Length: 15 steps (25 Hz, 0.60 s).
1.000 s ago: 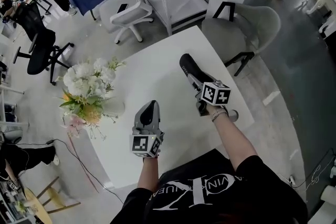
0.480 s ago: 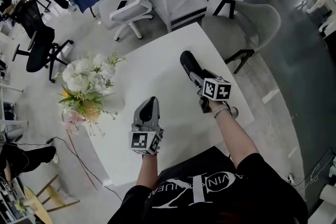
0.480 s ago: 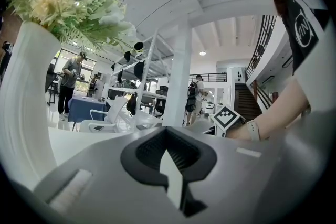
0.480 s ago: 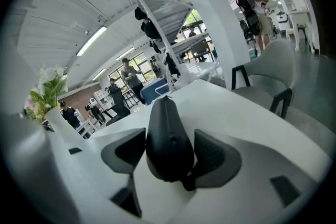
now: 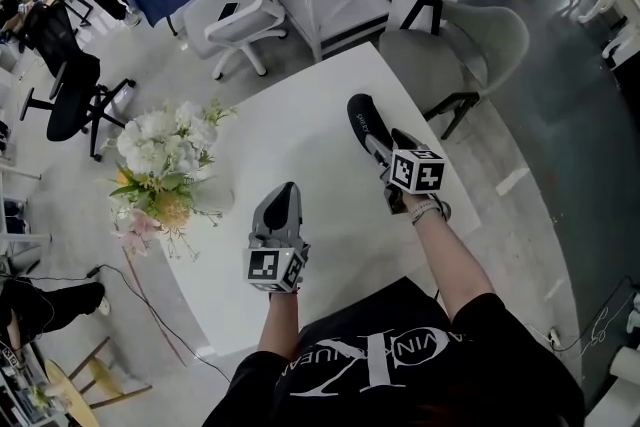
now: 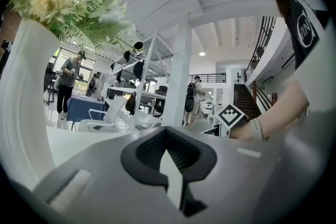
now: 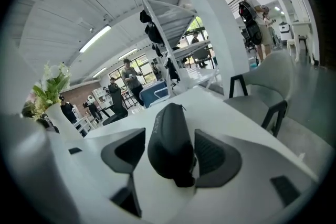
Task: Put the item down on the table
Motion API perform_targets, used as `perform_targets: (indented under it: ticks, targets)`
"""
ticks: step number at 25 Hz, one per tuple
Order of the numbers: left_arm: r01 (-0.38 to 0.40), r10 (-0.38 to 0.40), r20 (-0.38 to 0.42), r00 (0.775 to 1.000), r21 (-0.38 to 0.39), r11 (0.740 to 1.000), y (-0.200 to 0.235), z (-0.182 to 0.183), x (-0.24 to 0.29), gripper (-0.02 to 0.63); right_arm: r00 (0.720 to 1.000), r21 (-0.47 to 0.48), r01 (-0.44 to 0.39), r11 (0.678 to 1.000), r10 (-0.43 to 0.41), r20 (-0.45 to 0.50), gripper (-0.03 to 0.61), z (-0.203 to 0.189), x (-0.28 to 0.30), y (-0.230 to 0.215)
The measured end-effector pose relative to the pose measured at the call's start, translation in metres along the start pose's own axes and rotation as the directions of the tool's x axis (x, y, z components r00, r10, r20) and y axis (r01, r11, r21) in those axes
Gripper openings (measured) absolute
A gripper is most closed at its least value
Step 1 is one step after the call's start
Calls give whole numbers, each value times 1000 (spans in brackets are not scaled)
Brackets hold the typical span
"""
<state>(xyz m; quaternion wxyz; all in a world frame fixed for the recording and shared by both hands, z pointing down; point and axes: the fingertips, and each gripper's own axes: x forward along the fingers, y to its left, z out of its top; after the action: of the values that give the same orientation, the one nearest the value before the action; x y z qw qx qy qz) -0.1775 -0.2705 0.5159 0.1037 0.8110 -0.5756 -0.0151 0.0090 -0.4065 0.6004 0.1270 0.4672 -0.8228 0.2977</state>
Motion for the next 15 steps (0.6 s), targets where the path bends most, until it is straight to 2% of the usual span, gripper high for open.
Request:
perform_targets:
  ticks: [8, 9, 12, 15]
  targets:
    - [13, -13, 11, 1000, 4, 1000, -4, 5, -2, 11, 997, -126, 10, 992, -1, 71, 259, 14, -31, 6]
    - [14, -14, 11, 1000, 6, 1000, -4, 6, -3, 11, 997, -139, 9, 990, 2, 81, 246, 16, -35, 8]
    - [11, -12, 14, 1000, 9, 1000, -2, 8, -5, 11, 994, -187, 22, 982, -1, 111, 140, 20, -50, 13]
    - [8, -8, 24, 1000, 16, 1000, 0, 14, -8, 11, 989, -241, 14, 970, 23, 149, 73, 26, -69, 22]
